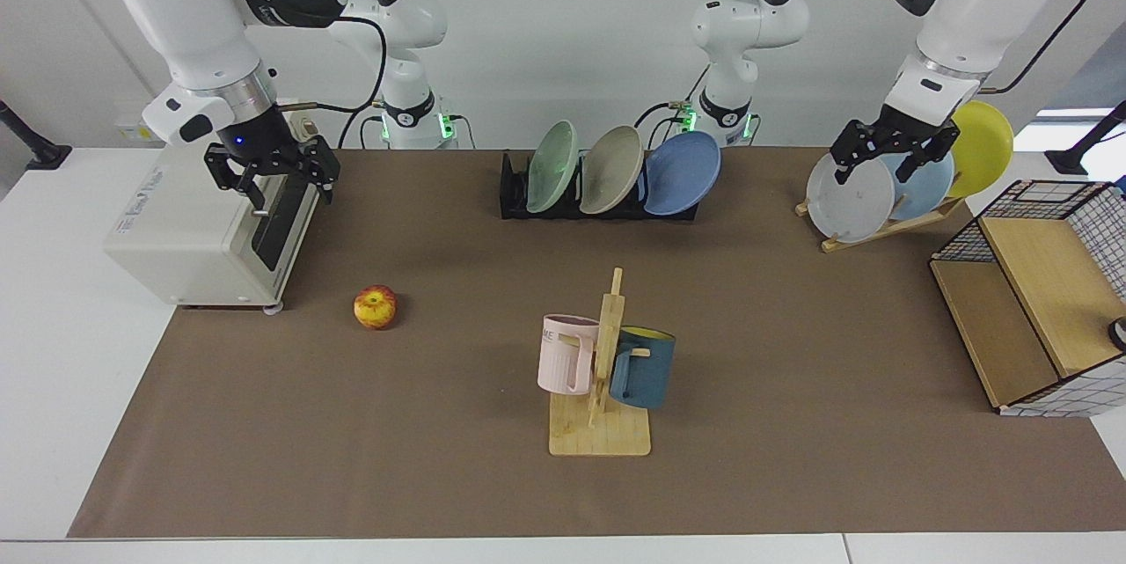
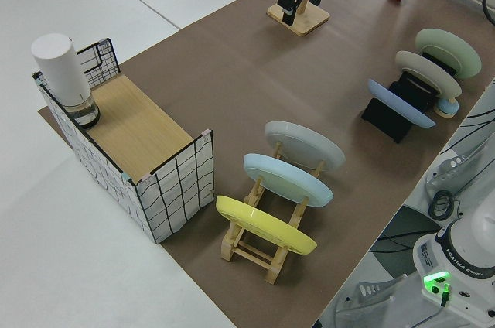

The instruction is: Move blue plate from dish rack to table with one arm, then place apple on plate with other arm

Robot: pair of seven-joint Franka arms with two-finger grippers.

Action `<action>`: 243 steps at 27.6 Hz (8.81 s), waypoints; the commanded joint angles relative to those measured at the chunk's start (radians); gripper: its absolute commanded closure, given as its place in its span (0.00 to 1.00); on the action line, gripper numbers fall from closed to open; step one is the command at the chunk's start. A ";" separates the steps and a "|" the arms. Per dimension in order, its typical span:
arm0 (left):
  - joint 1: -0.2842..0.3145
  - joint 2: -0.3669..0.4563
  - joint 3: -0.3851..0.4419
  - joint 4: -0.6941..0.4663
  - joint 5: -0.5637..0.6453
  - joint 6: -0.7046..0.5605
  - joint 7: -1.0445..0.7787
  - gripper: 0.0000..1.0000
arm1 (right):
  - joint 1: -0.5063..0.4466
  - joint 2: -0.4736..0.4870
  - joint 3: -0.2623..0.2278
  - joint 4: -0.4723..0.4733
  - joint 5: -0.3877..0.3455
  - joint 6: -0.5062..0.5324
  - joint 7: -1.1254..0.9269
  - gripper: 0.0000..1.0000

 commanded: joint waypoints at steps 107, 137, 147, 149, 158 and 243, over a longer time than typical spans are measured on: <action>-0.056 -0.320 -0.496 -0.641 0.168 0.060 -0.447 1.00 | 0.062 0.183 0.012 -0.085 0.001 0.255 0.085 0.00; -0.018 0.122 -0.416 0.008 0.246 -0.111 -0.594 1.00 | 0.049 0.307 0.010 -0.294 -0.061 0.519 0.092 0.00; -0.016 0.084 -0.335 -0.157 -0.110 0.257 -0.524 1.00 | 0.046 0.338 0.010 -0.295 -0.061 0.533 0.112 0.05; -0.024 0.106 -0.339 -0.179 -0.128 0.316 -0.530 1.00 | 0.046 0.338 0.010 -0.297 -0.061 0.530 0.112 0.16; -0.104 0.176 -0.376 -0.315 -0.151 0.561 -0.591 1.00 | 0.065 0.335 0.010 -0.297 -0.061 0.504 0.109 1.00; 0.022 -0.051 -0.031 -0.096 -0.072 0.098 -0.018 0.00 | 0.668 0.417 0.013 -0.105 -0.003 0.464 0.923 1.00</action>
